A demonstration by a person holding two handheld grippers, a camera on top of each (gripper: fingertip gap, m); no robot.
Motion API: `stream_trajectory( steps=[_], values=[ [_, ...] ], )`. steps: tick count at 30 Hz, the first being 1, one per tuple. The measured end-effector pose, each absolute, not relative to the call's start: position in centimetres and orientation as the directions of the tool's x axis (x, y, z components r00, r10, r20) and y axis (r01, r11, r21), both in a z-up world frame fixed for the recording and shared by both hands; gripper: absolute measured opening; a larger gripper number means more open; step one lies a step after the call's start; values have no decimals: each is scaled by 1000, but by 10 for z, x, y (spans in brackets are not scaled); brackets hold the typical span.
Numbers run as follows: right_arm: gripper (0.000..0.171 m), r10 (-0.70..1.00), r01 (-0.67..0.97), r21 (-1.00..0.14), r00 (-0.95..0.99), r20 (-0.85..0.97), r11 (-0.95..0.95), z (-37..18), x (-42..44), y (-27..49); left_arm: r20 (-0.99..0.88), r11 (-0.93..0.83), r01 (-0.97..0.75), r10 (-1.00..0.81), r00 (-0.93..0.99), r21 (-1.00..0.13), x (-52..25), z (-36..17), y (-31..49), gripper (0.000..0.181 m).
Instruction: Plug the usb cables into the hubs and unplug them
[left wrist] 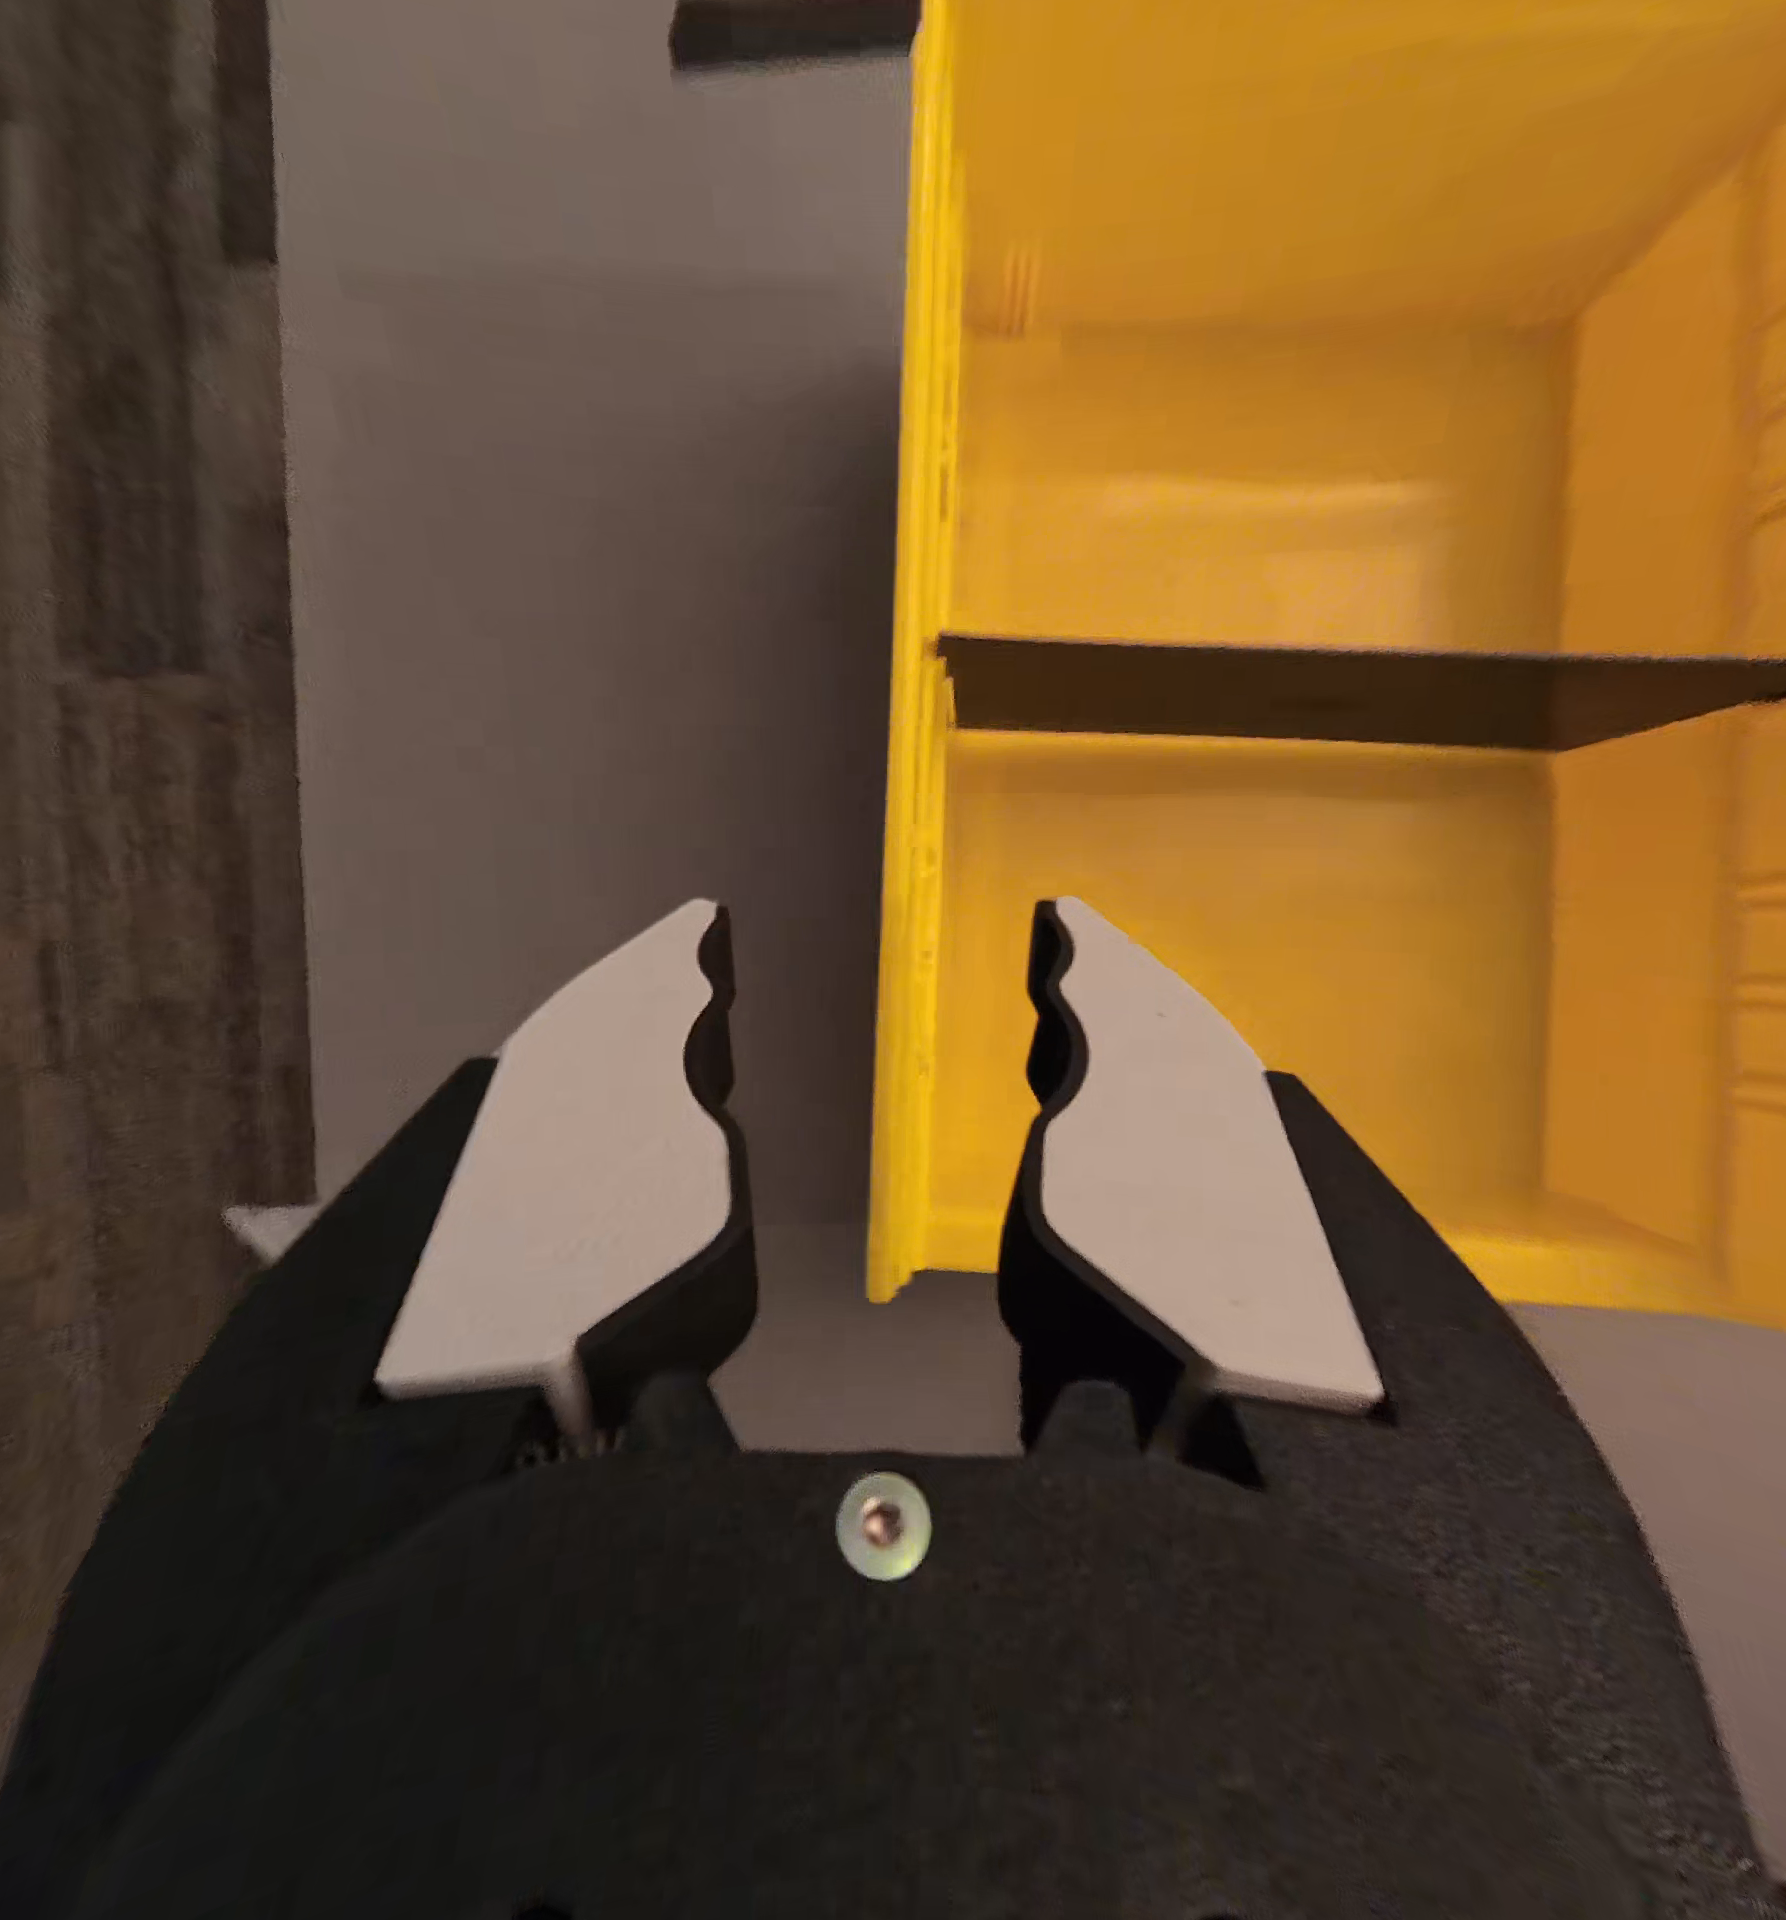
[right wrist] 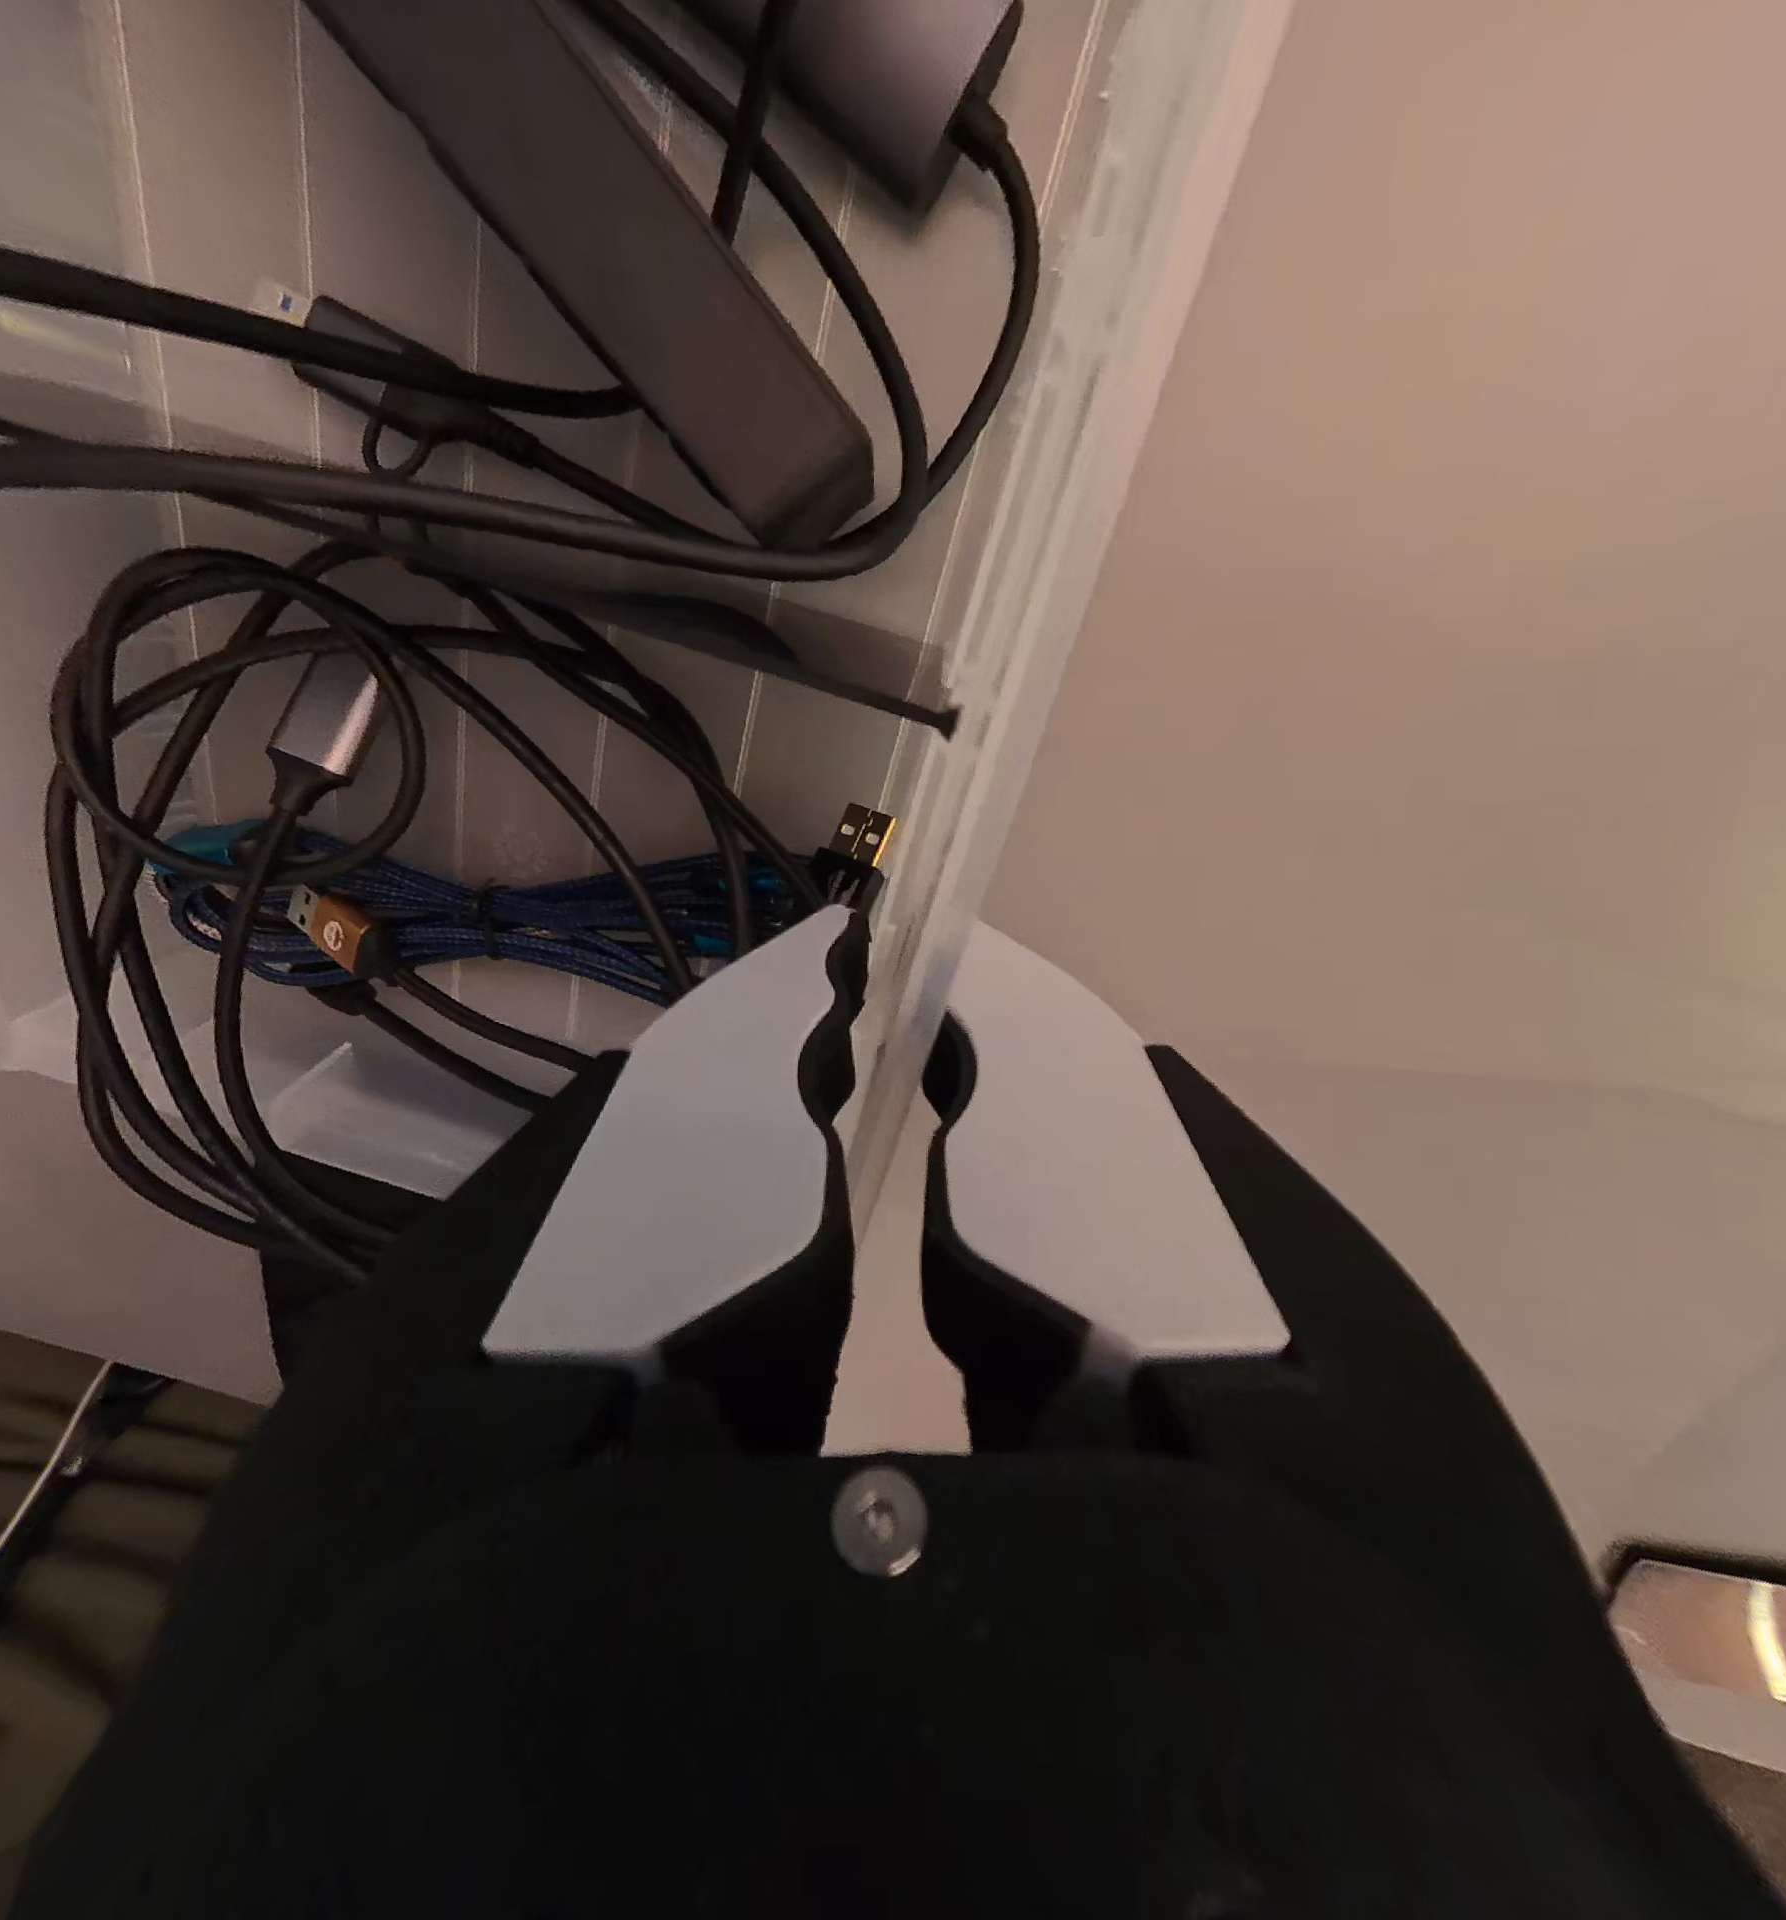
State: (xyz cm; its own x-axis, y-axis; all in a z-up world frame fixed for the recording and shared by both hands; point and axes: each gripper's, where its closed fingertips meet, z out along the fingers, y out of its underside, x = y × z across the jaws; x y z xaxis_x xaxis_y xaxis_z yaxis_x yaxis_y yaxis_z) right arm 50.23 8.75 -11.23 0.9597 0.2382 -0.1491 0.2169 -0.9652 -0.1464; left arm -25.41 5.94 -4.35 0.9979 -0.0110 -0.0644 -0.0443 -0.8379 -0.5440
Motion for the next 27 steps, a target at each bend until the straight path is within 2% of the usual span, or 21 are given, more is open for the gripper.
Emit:
stream_trajectory(
  steps=[2, 5, 9, 17, 27],
  values=[
    [9, 258, 237, -142, 954, -156, -961, -112, 494, 89, -132, -872, -93, -32, 991, -481, -262, -59, 58, 57],
    [9, 290, 272, -135, 946, -143, -953, -112, 482, 93, -173, -915, -132, -69, 982, -382, -264, -78, 55, 49],
    [9, 318, 305, -116, 940, -121, -945, -112, 469, 94, -140, -960, -136, -104, 985, -243, -255, -103, 43, 15],
    [9, 322, 317, -54, 941, -108, -947, -112, 439, 93, 3, -959, -101, -106, 994, -263, -220, -105, 41, 4],
    [9, 348, 347, -26, 932, -99, -938, -112, 400, 97, -99, -931, -213, -192, 976, -295, -176, -107, 48, 13]
  ],
)
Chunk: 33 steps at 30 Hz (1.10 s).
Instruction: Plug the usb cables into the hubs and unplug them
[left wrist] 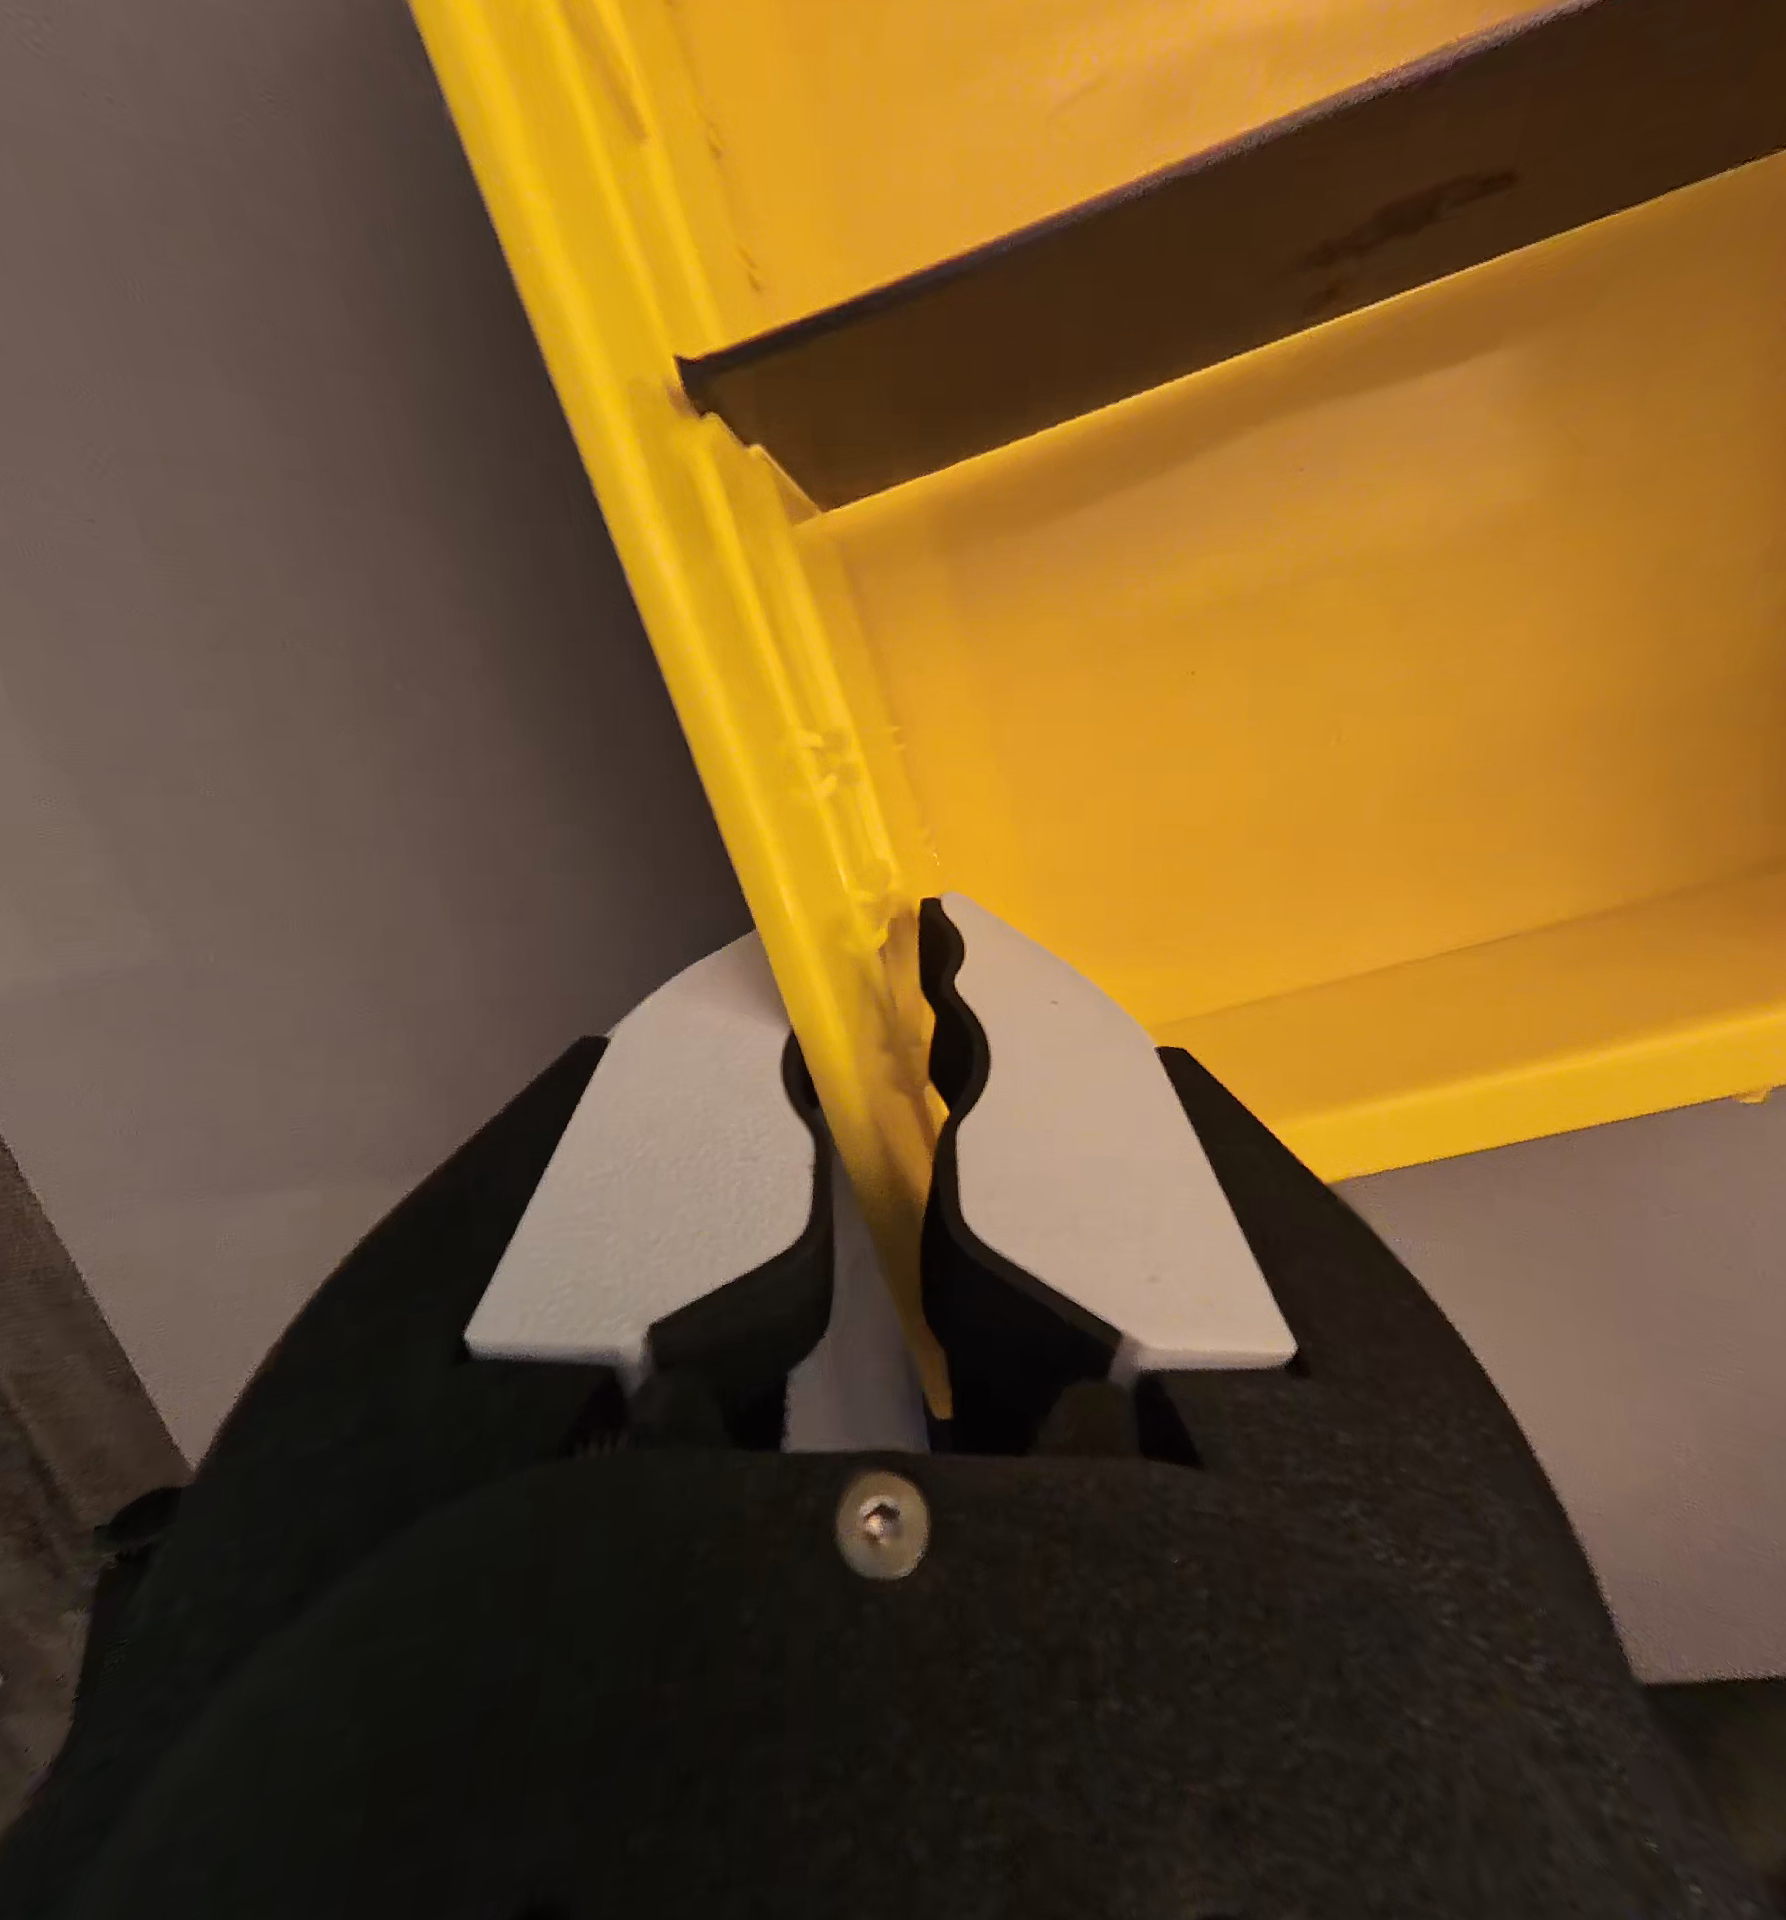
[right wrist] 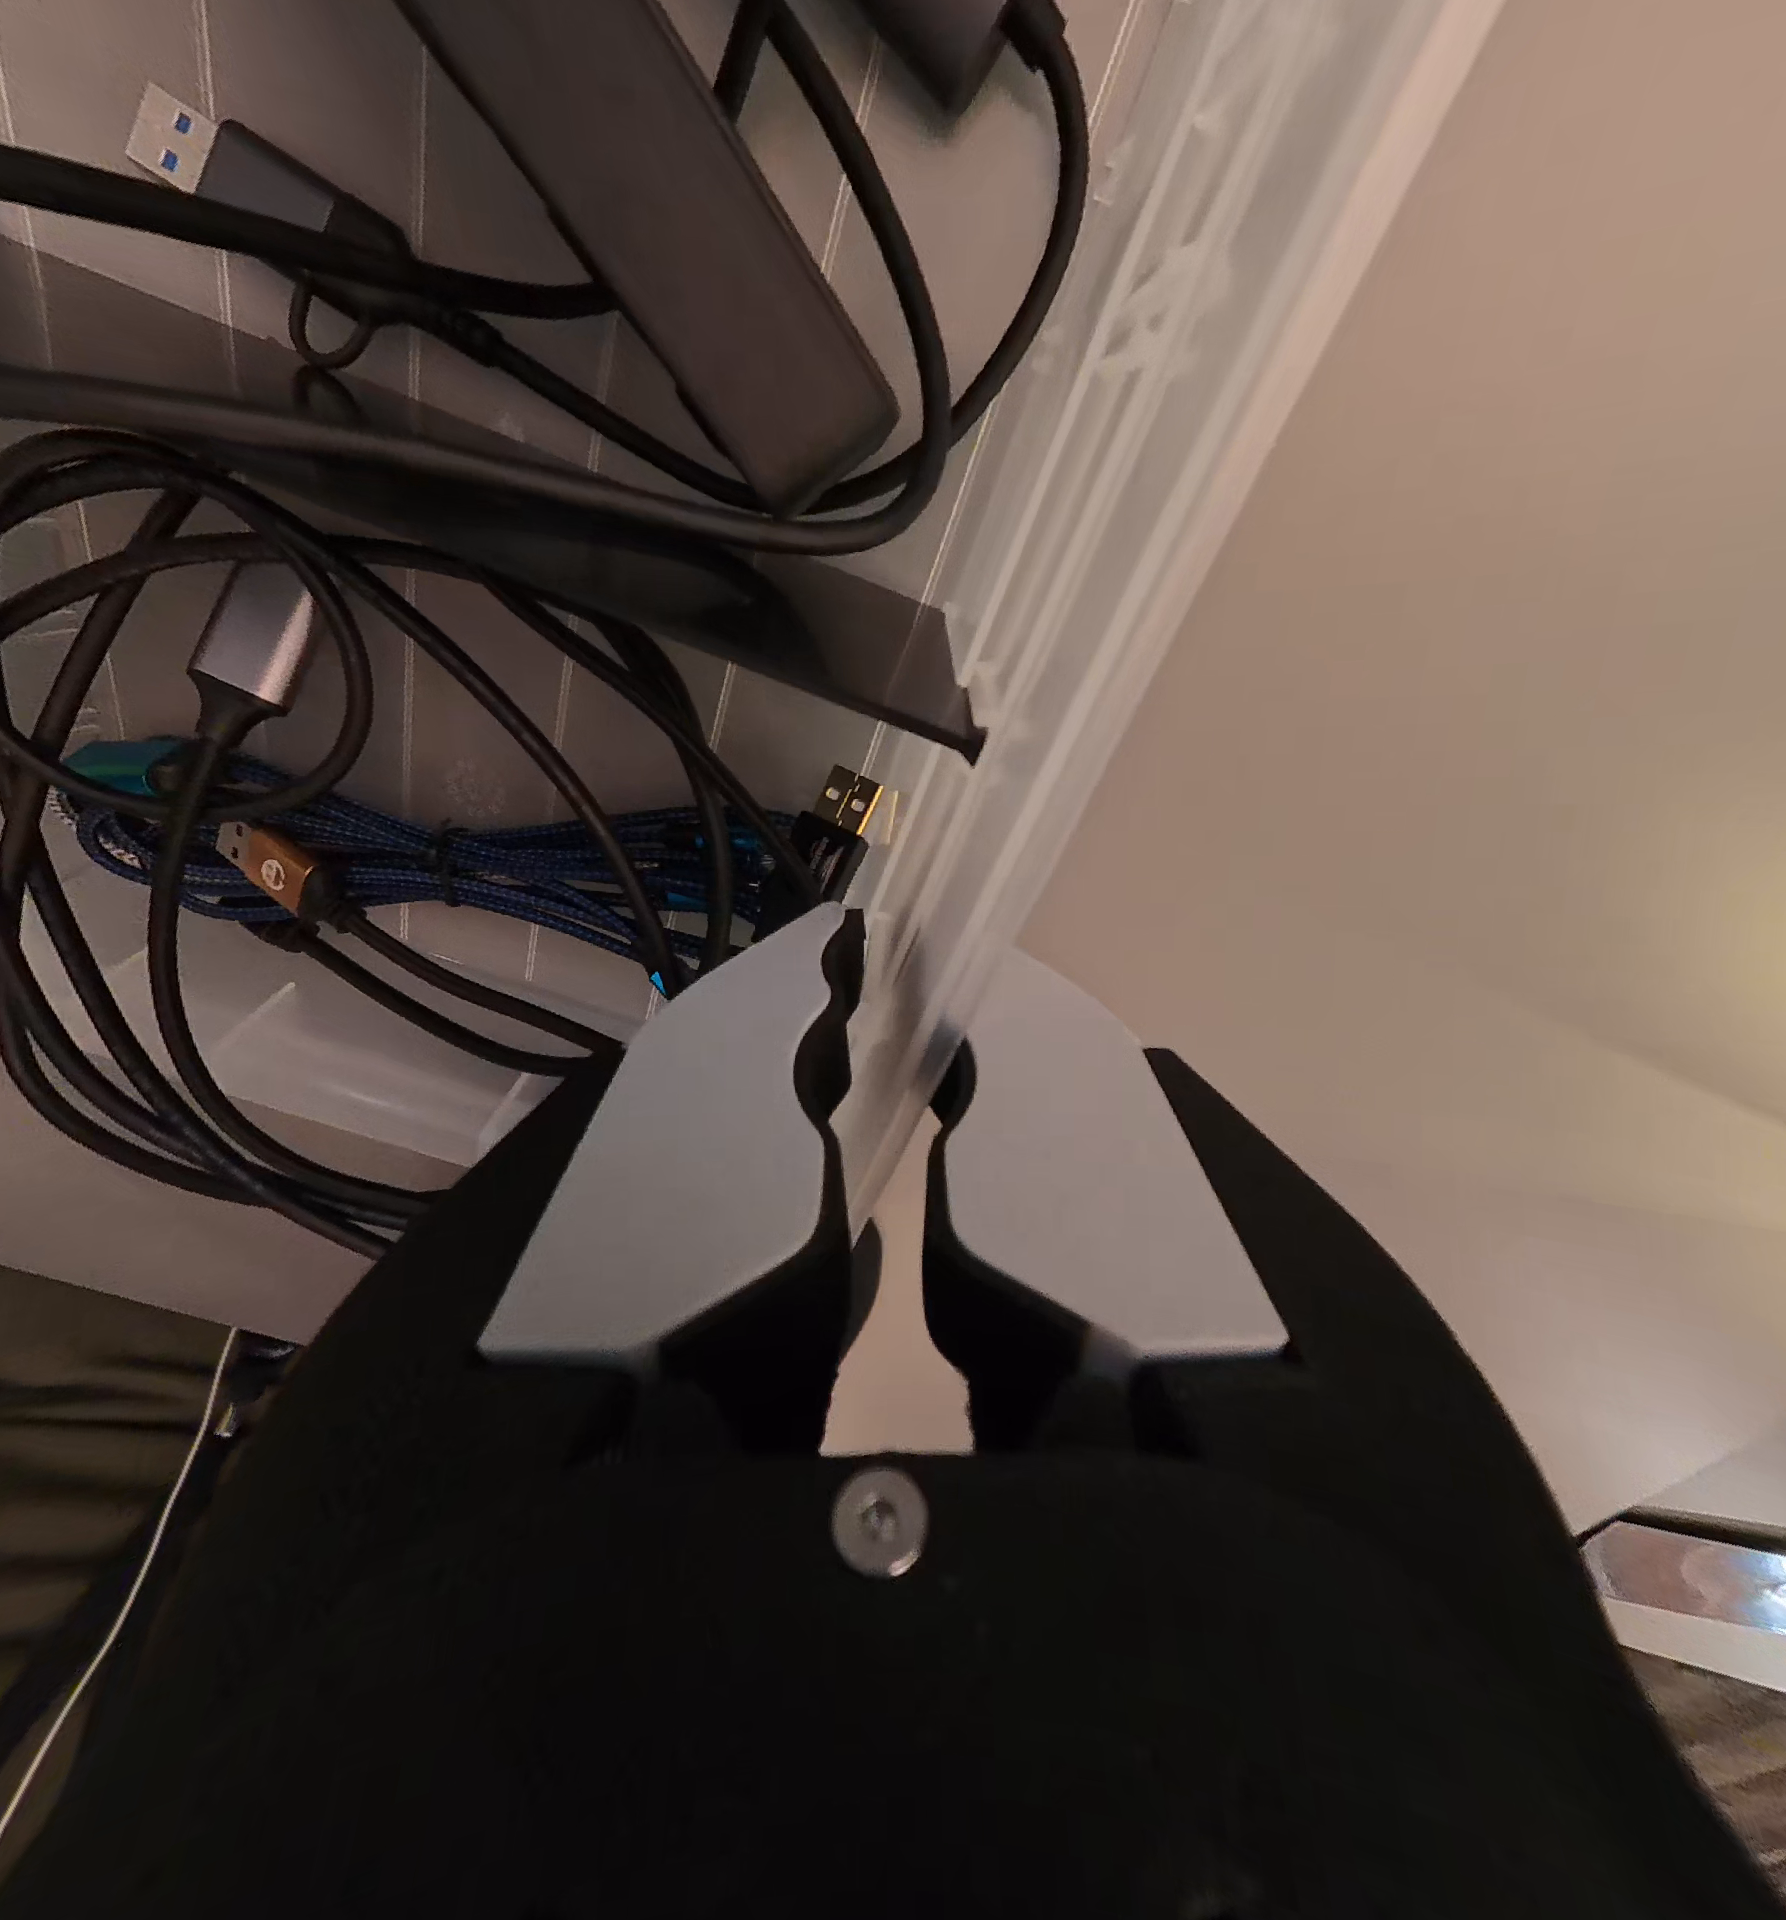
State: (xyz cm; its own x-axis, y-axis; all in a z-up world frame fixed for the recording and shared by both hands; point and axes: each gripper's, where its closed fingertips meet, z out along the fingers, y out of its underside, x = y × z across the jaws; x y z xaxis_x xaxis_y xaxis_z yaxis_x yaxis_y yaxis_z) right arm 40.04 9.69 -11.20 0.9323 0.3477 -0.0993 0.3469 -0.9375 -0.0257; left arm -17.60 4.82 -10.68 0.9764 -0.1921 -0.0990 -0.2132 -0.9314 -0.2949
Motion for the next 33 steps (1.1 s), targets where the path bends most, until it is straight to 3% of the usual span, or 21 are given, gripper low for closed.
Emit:
stream_trajectory(
  steps=[12, 19, 23, 27, 33],
  values=[
    [14, 412, 411, -36, 911, -19, -911, -113, 353, 107, -175, -910, -323, -284, 943, -260, -134, -112, 46, 25],
    [17, 444, 440, -57, 892, -82, -896, -112, 330, 106, -182, -866, -437, -402, 897, -243, -124, -111, 46, 39],
    [18, 438, 436, -47, 889, -134, -899, -108, 330, 101, -118, -785, -443, -438, 891, -433, -120, -78, 60, 46],
    [22, 471, 459, -106, 865, -173, -882, -85, 339, 92, -180, -591, -453, -461, 869, -668, -120, 1, 73, 59],
    [20, 518, 392, -413, 817, -254, -822, -10, 348, 79, -273, -220, -392, -427, 862, -893, -88, 124, 87, 58]
  ],
)
